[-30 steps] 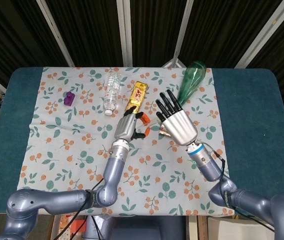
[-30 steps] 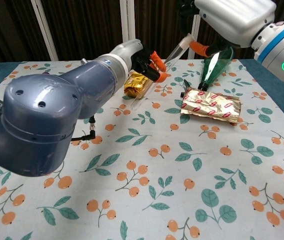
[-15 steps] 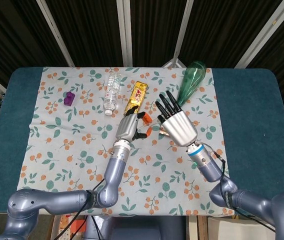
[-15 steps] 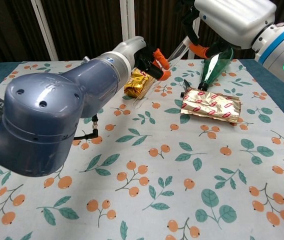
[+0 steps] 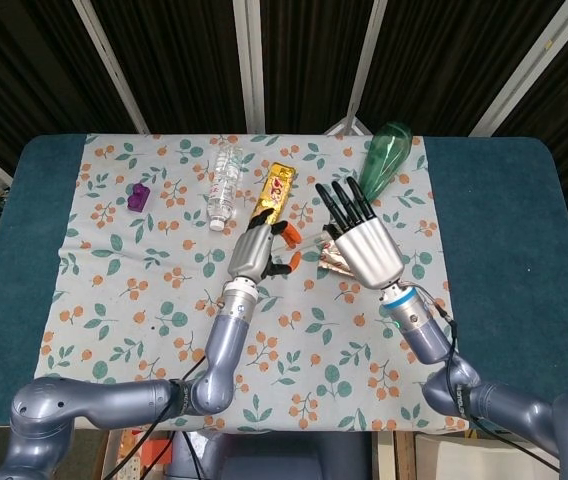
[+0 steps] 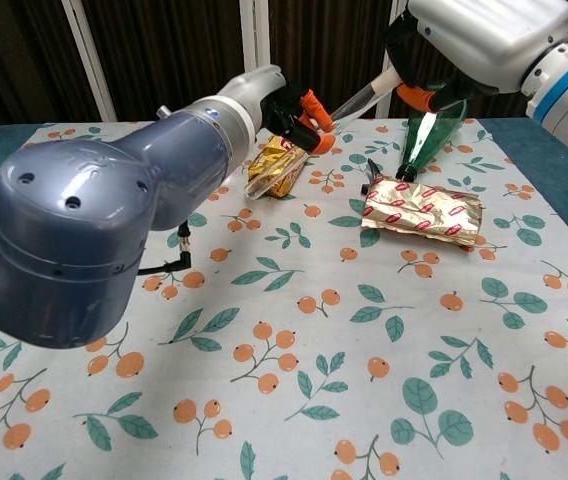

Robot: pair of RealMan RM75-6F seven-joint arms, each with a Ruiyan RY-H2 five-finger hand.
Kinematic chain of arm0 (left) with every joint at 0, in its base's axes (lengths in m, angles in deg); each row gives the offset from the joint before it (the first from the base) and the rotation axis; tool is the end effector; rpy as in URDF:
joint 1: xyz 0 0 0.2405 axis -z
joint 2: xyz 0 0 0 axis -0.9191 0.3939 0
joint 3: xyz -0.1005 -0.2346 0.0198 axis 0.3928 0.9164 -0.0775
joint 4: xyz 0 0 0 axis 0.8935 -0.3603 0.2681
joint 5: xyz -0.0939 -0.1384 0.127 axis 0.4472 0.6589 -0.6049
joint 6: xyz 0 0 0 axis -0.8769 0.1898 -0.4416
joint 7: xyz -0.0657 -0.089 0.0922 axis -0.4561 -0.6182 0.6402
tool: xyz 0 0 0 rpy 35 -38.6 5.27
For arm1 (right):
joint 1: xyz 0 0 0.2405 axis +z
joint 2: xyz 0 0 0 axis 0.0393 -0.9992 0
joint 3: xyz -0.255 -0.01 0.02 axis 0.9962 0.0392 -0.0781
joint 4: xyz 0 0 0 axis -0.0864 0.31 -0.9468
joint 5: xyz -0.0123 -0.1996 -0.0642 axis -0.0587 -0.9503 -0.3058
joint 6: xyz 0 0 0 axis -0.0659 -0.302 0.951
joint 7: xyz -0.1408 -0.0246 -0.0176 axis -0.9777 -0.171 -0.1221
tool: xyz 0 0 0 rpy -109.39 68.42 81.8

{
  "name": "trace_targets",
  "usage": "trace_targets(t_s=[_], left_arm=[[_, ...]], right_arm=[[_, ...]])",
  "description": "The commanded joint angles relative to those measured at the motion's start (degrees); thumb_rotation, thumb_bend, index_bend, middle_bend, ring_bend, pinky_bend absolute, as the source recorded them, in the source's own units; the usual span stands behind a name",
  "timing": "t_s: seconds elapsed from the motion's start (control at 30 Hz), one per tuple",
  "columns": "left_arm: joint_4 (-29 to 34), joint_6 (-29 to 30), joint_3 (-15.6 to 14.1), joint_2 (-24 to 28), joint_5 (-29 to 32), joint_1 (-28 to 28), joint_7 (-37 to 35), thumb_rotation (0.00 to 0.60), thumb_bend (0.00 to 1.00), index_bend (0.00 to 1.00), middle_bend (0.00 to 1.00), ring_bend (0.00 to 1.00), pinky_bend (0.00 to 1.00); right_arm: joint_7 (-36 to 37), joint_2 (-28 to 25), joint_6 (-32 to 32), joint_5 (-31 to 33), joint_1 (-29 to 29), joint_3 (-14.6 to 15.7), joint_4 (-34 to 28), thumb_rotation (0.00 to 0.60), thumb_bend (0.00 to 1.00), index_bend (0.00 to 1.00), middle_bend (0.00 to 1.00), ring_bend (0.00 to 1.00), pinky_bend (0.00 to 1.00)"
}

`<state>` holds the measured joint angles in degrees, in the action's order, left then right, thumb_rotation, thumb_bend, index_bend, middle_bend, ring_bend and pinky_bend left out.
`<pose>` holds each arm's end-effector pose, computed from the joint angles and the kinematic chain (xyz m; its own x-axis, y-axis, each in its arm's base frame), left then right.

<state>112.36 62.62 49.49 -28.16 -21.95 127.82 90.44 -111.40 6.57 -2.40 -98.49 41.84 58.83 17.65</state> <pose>0.0200 0.3736 -0.0707 -0.2244 0.2664 0.9374 0.9651 -0.0722 0.2516 -0.1133 -0.3702 0.0414 0.5317 0.4528 0.7157 -0.5640 -0.4411 0.6981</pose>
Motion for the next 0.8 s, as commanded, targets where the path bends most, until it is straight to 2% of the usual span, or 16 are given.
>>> trace_targets(t_s=[0.03,0.43,0.6,0.8], left_arm=[[0.4,0.2,-0.2,0.5,-0.4,-0.3,0.2,0.600,0.60,0.55,0.49,0.06,0.00],[4.3,0.8,-3.7,5.2,-3.4,-3.7,1.1,0.600,0.60,0.55,0.49,0.06,0.00],[6.6,0.4,-7.3,7.6,-5.9,-5.5,1.9,0.600,0.60,0.55,0.49,0.06,0.00],[8.9,-1.6,-13.4,11.0,-9.9,-7.7,3.3,0.600,0.60,0.55,0.49,0.06,0.00]], right_arm=[[-0.8,-0.6,0.2,0.8,-0.6,-0.1,-0.8,0.600,0.43,0.05,0.02,0.00,0.00],[-1.5,-3.2,0.1,3.3,-3.1,-0.2,-2.4,0.600,0.43,0.04,0.01,0.00,0.00],[-1.4,-4.1,0.0,4.5,-3.8,-0.8,-3.2,0.600,0.43,0.04,0.01,0.00,0.00],[-1.7,-5.0,0.2,5.9,-4.5,-1.4,-4.5,0.600,0.43,0.04,0.01,0.00,0.00]])
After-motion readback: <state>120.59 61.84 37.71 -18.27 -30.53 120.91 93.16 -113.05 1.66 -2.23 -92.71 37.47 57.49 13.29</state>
